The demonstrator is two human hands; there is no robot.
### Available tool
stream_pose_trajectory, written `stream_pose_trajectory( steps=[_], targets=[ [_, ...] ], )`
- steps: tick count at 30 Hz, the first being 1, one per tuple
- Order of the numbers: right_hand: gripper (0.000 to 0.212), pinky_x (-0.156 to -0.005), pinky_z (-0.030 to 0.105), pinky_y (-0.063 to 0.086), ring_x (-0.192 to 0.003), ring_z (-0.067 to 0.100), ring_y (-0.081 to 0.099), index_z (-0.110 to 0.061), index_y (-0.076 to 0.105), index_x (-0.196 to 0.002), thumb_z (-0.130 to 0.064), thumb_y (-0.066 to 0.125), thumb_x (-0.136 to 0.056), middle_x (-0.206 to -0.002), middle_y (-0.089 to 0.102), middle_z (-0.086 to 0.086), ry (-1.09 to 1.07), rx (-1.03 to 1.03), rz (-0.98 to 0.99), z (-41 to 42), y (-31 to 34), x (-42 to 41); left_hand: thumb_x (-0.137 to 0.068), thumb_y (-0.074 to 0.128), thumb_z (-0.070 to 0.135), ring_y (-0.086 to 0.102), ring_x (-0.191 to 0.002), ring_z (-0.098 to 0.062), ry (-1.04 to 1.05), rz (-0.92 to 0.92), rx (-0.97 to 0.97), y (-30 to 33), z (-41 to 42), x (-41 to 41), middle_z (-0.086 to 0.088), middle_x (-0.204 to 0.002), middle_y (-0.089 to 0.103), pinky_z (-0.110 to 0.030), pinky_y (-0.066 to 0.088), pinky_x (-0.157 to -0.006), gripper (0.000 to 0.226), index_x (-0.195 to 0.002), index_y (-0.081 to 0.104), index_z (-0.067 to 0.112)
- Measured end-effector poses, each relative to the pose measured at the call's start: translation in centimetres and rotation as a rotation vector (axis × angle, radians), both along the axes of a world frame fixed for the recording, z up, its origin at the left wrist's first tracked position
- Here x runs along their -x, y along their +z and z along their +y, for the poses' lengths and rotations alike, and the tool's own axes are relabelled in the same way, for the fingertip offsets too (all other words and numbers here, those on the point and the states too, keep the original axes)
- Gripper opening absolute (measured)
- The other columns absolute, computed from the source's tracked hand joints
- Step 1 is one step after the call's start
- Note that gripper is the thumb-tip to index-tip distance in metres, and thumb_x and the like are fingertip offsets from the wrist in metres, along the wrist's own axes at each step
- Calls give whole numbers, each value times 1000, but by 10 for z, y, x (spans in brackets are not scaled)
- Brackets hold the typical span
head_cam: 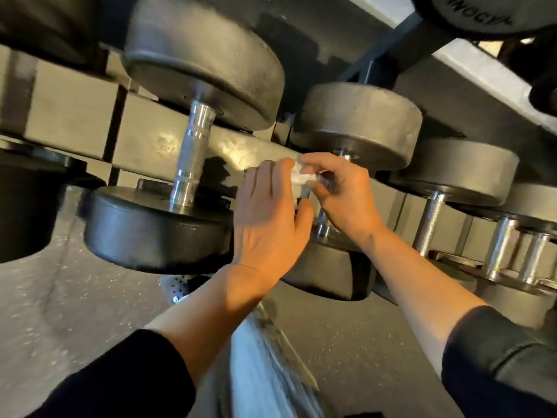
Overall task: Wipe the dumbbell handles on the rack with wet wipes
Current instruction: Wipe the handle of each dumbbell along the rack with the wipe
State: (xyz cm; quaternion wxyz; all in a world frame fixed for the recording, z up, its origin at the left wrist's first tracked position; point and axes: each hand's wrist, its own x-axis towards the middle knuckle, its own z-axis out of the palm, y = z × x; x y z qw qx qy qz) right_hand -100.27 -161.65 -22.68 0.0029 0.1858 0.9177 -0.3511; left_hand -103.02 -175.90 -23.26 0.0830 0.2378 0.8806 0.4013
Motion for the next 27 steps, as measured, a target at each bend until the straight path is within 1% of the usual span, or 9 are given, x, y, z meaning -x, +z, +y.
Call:
stream_pose_trajectory(
  steps=[5, 8, 10, 14, 19, 22, 23, 25, 27],
  targets=[
    [38, -80, 30, 49, -89, 22, 59, -11, 69, -109, 7, 66, -75, -93, 62, 3, 51, 28, 66, -28, -16, 35, -81, 53, 26, 46, -93, -22, -21, 137, 125, 16, -48, 49, -10, -103, 54, -30, 37, -80, 39, -116, 50, 9],
    [33, -76, 15, 43, -82, 14, 55, -6, 70, -102, 8, 61, -74, -88, 57, 0, 103, 28, 147, -51, -26, 55, -81, 52, 23, 44, -87, -25, 6, 168, 231, 11, -79, 65, -13, -96, 54, -33, 36, -72, 38, -114, 51, 6],
    [29, -71, 15, 42, -79, 14, 53, -7, 70, -98, 7, 58, -75, -85, 59, 4, 119, -20, 140, -63, -34, 62, -81, 45, 27, 44, -82, -27, -8, 186, 290, 6, -90, 68, -12, -92, 52, -32, 32, -70, 39, -112, 52, 5],
    [20, -67, 5, 36, -82, 8, 50, -15, 68, -96, -3, 56, -85, -94, 56, 0, -46, -27, -26, -72, -42, 72, -81, 46, 30, 45, -79, -23, -2, 141, 286, 5, -91, 68, -9, -89, 52, -32, 35, -68, 38, -110, 53, 6],
    [16, -65, -1, 32, -78, 3, 43, -11, 66, -99, -11, 54, -89, -95, 55, -2, -170, -55, 2, -88, -44, 83, -81, 58, 23, 42, -78, -17, 55, 141, 306, 5, -92, 65, -5, -87, 52, -26, 31, -67, 30, -106, 55, 8],
    [18, -72, 3, 33, -86, 9, 51, -9, 66, -102, -8, 58, -85, -102, 58, 5, -213, 20, 68, -101, -47, 90, -81, 59, 24, 41, -79, -14, 64, 151, 340, 5, -92, 65, -5, -87, 53, -22, 26, -68, 28, -105, 55, 9],
    [20, -76, 8, 37, -89, 12, 53, -9, 67, -102, -6, 57, -85, -102, 59, 6, -230, 69, 98, -104, -48, 91, -81, 59, 25, 41, -79, -13, 66, 155, 345, 5, -91, 65, -5, -87, 53, -21, 24, -68, 28, -104, 55, 10],
    [22, -77, 18, 47, -85, 8, 55, -10, 66, -103, -4, 55, -85, -98, 63, 4, -274, 182, 160, -107, -47, 93, -81, 60, 25, 42, -80, -13, 70, 159, 355, 6, -91, 64, -4, -87, 54, -20, 24, -68, 28, -104, 56, 10],
    [24, -73, 12, 46, -80, 2, 54, -13, 66, -106, -4, 55, -86, -93, 65, -1, -317, 292, 196, -107, -45, 93, -80, 60, 25, 43, -79, -14, 72, 162, 361, 7, -91, 64, -4, -86, 54, -20, 24, -67, 27, -102, 57, 10]
  ],
)
